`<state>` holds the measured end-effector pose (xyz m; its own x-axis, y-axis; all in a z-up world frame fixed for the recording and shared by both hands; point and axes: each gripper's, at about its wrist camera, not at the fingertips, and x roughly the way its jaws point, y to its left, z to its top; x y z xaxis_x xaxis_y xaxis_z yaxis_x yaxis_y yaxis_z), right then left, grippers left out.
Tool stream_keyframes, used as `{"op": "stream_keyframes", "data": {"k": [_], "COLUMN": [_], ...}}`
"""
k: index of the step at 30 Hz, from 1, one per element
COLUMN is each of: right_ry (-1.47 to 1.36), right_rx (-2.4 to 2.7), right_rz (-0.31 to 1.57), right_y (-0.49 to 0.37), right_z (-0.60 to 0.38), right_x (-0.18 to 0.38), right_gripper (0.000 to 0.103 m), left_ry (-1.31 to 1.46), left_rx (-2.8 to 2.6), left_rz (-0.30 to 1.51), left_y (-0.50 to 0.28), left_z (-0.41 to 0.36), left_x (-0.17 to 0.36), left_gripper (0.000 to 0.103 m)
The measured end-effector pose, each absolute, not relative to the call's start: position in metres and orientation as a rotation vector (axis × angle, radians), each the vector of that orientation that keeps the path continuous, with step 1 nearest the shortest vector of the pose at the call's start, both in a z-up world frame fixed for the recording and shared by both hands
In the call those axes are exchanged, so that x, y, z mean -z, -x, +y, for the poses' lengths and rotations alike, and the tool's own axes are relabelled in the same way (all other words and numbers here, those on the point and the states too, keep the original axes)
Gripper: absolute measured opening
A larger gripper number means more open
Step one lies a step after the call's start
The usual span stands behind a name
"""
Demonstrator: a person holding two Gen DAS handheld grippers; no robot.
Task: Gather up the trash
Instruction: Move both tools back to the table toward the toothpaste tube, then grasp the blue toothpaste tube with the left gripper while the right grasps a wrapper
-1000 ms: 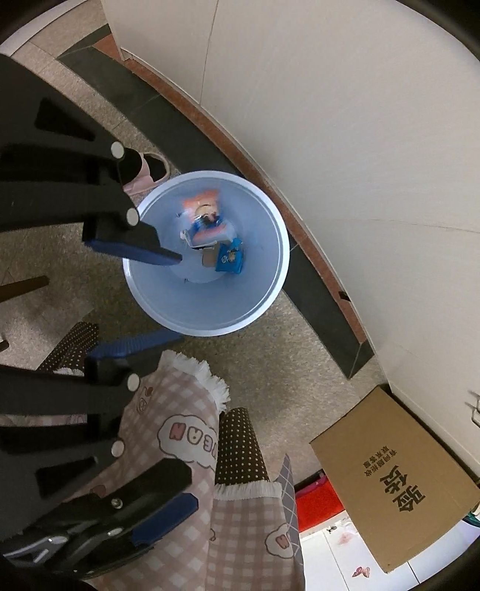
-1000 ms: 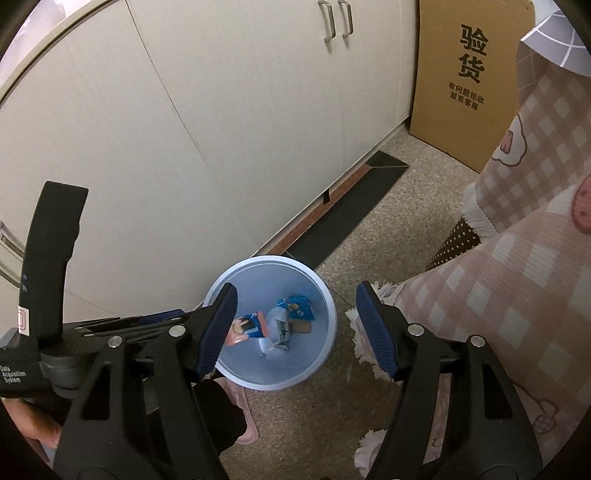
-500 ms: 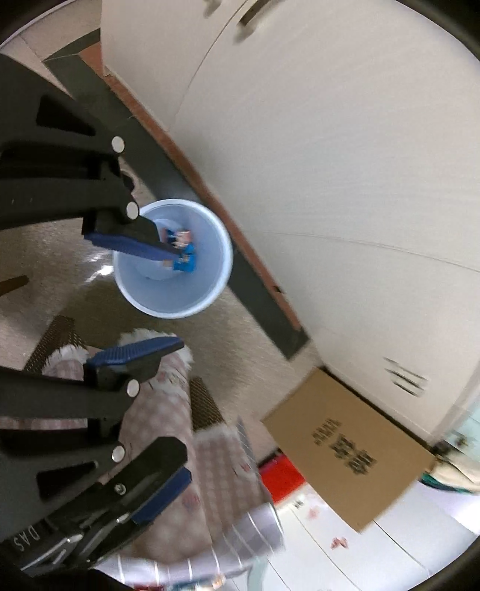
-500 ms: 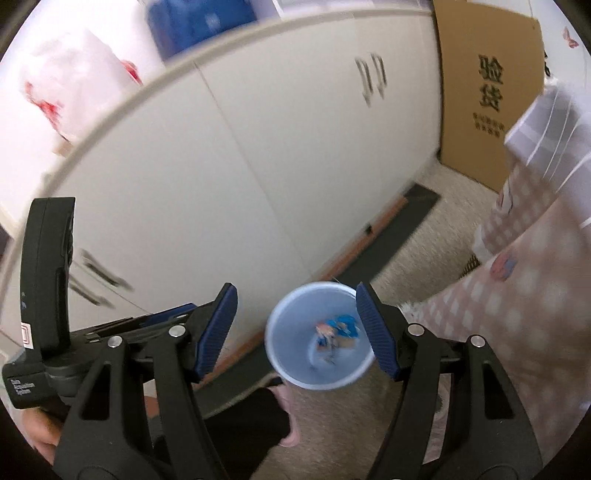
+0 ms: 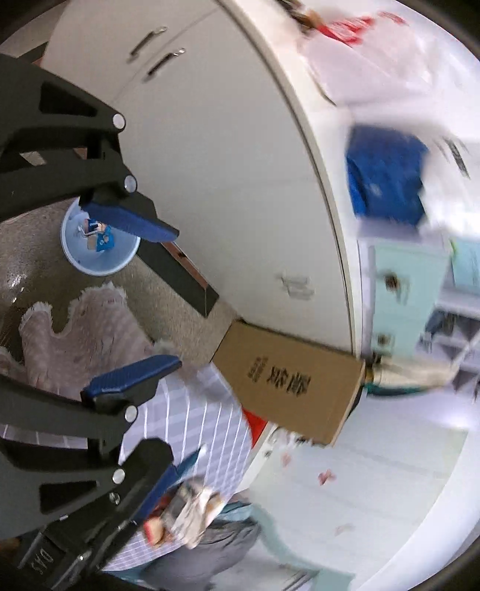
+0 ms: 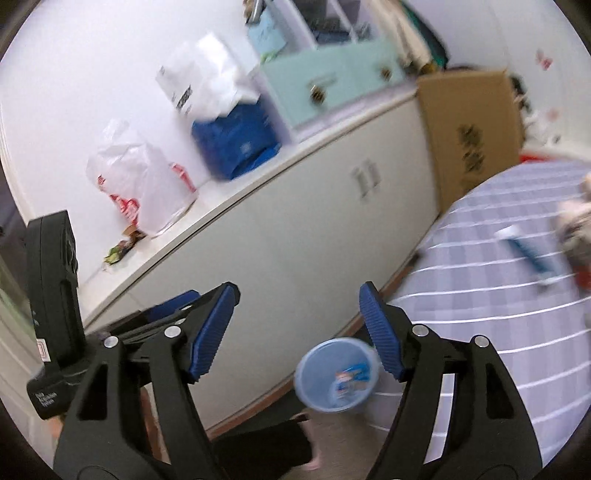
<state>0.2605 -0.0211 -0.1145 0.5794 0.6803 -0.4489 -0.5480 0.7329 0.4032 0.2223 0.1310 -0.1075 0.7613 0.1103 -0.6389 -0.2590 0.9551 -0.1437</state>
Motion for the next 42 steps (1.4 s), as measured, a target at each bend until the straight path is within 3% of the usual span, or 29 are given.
{"op": "stream_keyframes", "data": {"k": [11, 17, 19, 23, 24, 25, 34, 42], "right_ry": [-0.159, -0.075, -0.048, 0.013, 0.007, -0.002, -0.016, -0.046], "right_rx": [-0.307, -0.196, -0.228, -0.237, -0.255, -0.288, -0.248, -0.246], "right_rz": [0.596, 0.718, 0.749, 0.832, 0.854, 0.859, 0.615, 0.532], "right_y": [-0.245, -0.266, -0.274, -0.289, -0.291, -0.293, -0.262, -0.303], "right_z": [-0.197, -0.229, -0.225, -0.215, -0.214, -0.214, -0.23, -0.231], "right_x": [0.132, 0.162, 0.17, 0.186, 0.189, 0.19, 0.144, 0.118], "right_gripper": [0.071, 0.07, 0.058, 0.046, 0.031, 0.023, 0.019, 0.019], "left_ry": [0.096, 0.045, 0.045, 0.057, 0.061, 0.066, 0.134, 0.153], "left_rx": [0.026, 0.053, 0.047, 0.053, 0.052, 0.049, 0.047, 0.025], "left_rz": [0.791, 0.847, 0.862, 0.872, 0.873, 0.875, 0.856, 0.873], "left_y": [-0.257, -0.274, -0.28, -0.289, -0.291, -0.293, -0.324, -0.372], "left_z": [-0.016, -0.055, -0.06, -0.063, -0.063, -0.062, -0.064, -0.072], "left_x": [0.13, 0.15, 0.155, 0.161, 0.161, 0.16, 0.155, 0.163], "left_gripper": [0.069, 0.069, 0.069, 0.069, 0.069, 0.069, 0.069, 0.069]}}
